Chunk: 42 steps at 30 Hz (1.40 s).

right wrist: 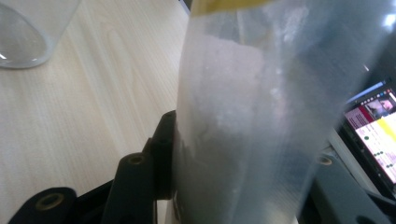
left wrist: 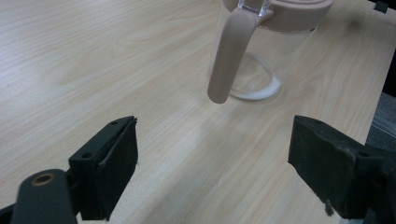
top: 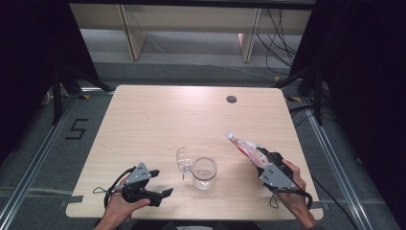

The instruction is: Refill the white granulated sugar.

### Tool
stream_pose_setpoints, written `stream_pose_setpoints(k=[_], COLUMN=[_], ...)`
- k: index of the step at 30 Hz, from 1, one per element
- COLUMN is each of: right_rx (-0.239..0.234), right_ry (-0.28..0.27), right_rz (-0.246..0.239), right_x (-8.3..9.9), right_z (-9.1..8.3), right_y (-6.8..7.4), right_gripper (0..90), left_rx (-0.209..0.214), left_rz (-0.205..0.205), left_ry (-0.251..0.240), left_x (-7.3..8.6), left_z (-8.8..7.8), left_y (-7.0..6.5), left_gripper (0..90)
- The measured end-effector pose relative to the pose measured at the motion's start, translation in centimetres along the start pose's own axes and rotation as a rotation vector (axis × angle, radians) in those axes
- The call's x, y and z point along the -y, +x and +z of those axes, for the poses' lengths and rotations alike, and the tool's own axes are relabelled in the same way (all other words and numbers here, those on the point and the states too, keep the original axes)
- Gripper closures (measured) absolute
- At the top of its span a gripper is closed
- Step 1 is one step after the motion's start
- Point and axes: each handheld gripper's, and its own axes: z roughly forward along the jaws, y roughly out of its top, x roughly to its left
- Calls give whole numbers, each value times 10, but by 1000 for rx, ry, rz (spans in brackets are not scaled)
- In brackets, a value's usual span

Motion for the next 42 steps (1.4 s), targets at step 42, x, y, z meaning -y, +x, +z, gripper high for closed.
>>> stream_pose_setpoints(k=[42], right_rx=[49], right_ry=[126], right_rz=[-786], right_x=[-42], right_z=[-16], right_y=[30], right_gripper=[574], left_rx=[-3], left_rz=[3], left_ry=[-14], left_x=[0], left_z=[0], left_y=[0], left_gripper=[154])
